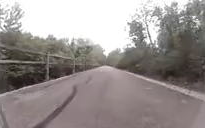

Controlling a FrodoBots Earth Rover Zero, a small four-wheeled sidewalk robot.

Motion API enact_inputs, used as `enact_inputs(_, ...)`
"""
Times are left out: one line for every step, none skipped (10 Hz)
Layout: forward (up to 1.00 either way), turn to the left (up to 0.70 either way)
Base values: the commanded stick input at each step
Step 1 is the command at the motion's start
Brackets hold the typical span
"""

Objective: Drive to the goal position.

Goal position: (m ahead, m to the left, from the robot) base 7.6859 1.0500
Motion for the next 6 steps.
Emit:
enact_inputs(0.7, 0.0)
enact_inputs(0.7, 0.0)
enact_inputs(0.7, 0.0)
enact_inputs(0.7, 0.0)
enact_inputs(0.7, 0.0)
enact_inputs(0.7, 0.0)
